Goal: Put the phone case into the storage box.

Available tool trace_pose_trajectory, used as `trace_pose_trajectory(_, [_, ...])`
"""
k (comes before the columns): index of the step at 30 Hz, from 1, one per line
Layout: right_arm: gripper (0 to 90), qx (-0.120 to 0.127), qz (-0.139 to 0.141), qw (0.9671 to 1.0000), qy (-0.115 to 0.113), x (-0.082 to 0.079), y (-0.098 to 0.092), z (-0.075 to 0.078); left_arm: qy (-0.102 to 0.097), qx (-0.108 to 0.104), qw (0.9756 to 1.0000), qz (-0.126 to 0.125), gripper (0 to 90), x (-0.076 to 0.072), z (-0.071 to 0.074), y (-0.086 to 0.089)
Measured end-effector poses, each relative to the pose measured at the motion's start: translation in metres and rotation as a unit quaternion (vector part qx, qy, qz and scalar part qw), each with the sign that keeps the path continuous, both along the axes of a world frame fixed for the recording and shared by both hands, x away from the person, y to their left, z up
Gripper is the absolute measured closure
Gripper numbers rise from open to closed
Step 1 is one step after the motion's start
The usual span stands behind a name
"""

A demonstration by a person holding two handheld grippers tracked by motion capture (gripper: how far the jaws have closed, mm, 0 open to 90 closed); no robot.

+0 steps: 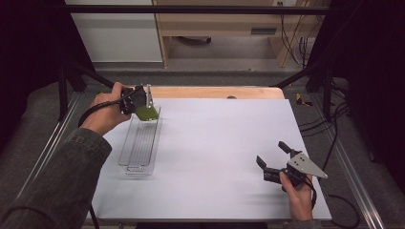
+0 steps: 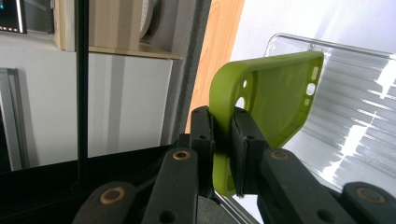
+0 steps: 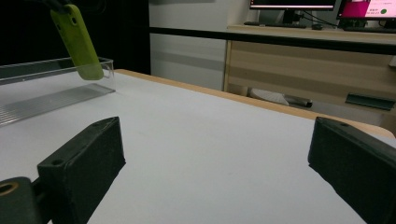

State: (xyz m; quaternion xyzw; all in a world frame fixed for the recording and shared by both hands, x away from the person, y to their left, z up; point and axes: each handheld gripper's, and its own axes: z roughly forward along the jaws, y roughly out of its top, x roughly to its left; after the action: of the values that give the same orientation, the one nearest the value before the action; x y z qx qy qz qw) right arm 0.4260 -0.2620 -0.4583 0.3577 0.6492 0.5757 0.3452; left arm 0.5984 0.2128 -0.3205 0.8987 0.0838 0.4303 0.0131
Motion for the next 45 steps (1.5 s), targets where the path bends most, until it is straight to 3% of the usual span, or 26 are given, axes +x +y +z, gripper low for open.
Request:
trace_pose_trajectory(12, [3.8,0.003,0.001,1.0,0.0,0.0,0.0,0.0,0.006,0.018,0.9998,-0.009,79.9,0.004,-0.002,-0.004])
trace_pose_trajectory(16, [3.8,0.004,0.001,1.0,0.0,0.0,0.0,0.0,0.006,0.015,0.9998,-0.011,79.9,0.004,-0.003,-0.004])
trace_pose_trajectory(23, [3.8,0.001,0.003,1.0,0.001,0.0,0.001,0.0,0.012,0.039,0.999,-0.016,79.9,0.006,-0.007,-0.008])
trace_pose_trajectory(31, [3.9,0.001,0.004,1.0,0.0,0.0,0.001,0.0,0.009,0.034,0.9992,-0.02,79.9,0.007,-0.009,-0.01])
trace_pose_trajectory(45, [3.9,0.0,0.005,1.0,0.002,0.0,0.002,-0.001,0.019,0.054,0.9981,-0.024,79.9,0.009,-0.016,-0.009])
